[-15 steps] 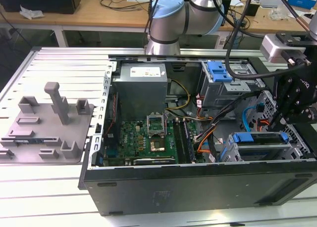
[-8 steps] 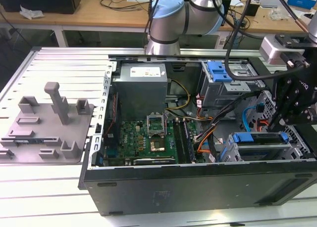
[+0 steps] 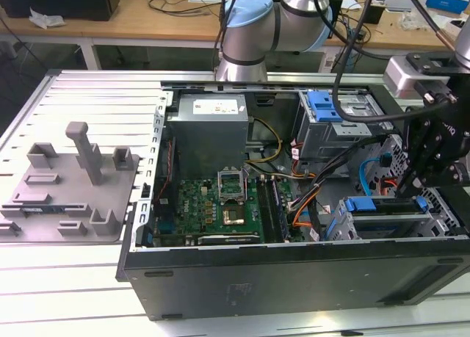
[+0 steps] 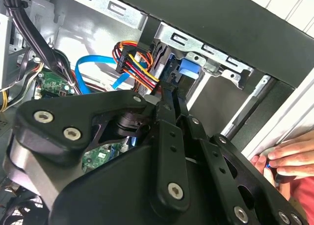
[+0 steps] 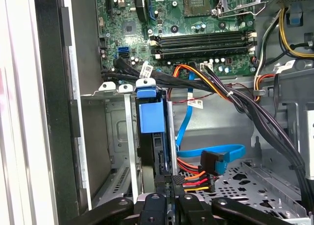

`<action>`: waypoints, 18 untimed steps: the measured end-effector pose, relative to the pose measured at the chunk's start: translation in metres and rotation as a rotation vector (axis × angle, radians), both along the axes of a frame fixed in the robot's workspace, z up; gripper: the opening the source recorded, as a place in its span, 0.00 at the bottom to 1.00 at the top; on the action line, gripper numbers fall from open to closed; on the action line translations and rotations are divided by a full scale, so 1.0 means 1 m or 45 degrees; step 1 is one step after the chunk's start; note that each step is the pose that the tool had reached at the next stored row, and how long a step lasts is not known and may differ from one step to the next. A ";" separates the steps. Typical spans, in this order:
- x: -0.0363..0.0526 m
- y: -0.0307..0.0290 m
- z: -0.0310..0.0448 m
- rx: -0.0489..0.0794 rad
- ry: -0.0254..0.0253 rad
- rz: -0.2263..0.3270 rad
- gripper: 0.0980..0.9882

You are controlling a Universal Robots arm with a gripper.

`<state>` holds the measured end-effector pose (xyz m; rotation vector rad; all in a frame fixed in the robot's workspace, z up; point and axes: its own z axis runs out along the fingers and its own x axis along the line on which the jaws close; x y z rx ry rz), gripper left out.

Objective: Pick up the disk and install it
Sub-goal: 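Insert the first disk wire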

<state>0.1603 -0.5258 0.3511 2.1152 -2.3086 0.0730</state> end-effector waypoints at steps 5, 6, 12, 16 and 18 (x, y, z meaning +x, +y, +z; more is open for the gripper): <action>0.0000 -0.0001 -0.0009 0.000 0.0008 0.000 0.07; 0.0000 -0.0002 -0.0010 0.000 0.0008 0.000 0.07; 0.0002 -0.0005 -0.0025 0.000 0.0014 0.000 0.07; 0.0006 -0.0006 -0.0044 0.000 0.0031 0.000 0.07; 0.0007 -0.0007 -0.0061 0.000 0.0048 0.000 0.07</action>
